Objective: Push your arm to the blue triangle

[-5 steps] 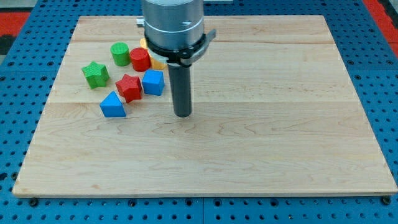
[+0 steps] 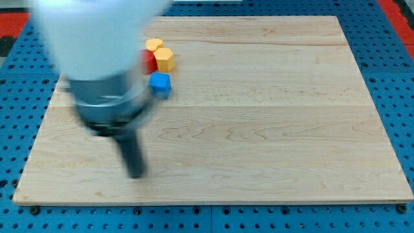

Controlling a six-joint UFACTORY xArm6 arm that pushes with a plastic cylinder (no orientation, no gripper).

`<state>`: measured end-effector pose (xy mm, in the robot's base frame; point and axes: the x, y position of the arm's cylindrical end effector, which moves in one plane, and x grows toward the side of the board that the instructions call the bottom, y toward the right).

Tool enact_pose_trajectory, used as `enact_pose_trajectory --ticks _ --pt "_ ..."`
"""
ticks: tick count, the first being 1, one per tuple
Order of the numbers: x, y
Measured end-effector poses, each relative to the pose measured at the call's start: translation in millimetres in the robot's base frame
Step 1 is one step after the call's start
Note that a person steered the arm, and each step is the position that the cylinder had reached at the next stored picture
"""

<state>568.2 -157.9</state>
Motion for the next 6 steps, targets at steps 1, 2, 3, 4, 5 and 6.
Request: enact_pose_trajectory --ticks 1,2,3,4,5,6 --pt "-35.1 -99.3" --pt "-61.7 -127.5" --pt "-61.7 -127.2" --pt "-61.2 -127.2" --pt "-50.9 -127.2" --pt "-51.2 -145.7"
